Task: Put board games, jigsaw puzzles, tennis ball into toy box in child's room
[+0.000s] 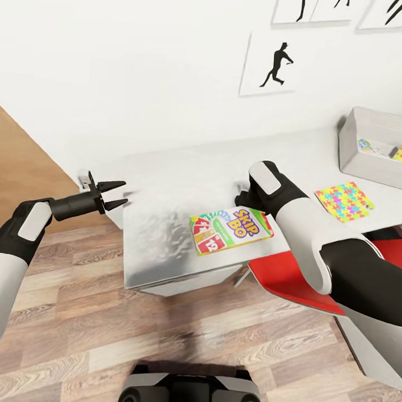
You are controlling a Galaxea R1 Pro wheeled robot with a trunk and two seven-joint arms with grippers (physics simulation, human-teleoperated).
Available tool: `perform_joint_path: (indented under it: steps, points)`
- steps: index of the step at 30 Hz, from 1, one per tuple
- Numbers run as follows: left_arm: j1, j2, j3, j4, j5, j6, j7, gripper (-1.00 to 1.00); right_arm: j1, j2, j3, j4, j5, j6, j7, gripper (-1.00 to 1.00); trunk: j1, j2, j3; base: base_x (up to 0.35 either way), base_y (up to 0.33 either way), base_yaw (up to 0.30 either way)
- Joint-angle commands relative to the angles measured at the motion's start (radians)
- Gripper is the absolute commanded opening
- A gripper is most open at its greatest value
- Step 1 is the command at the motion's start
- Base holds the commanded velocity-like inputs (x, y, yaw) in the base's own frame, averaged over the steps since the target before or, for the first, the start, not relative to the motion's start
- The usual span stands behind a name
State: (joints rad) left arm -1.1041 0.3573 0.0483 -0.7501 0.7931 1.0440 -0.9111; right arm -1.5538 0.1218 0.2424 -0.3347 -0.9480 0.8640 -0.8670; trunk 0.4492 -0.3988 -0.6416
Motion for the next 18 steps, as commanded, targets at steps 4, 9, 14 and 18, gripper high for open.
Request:
perform_joint_path:
  steps: [4,9,14,18]
  points:
    - [-0.001,0.0,0.001,0.0,-0.004,0.003,-0.005,1.0,0.0,0.0,0.008,0.018,-0.02,0.006,-0.006,1.0,0.001,-0.001,-0.001,-0.005,0.002,0.0]
    - [-0.001,0.0,0.001,0.0,-0.004,0.003,-0.005,1.0,0.0,0.001,0.008,0.018,-0.02,0.006,-0.004,1.0,0.001,-0.001,0.0,-0.097,0.064,0.0]
    - [-0.001,0.0,0.001,0.0,-0.004,0.003,-0.005,1.0,0.0,0.001,0.008,0.018,-0.02,0.006,-0.002,1.0,0.001,-0.001,0.006,-0.101,0.054,0.0]
    - [-0.001,0.0,0.001,0.0,-0.004,0.003,-0.005,1.0,0.0,0.001,0.008,0.018,-0.02,0.006,-0.001,1.0,0.001,-0.001,0.007,-0.017,0.007,0.0]
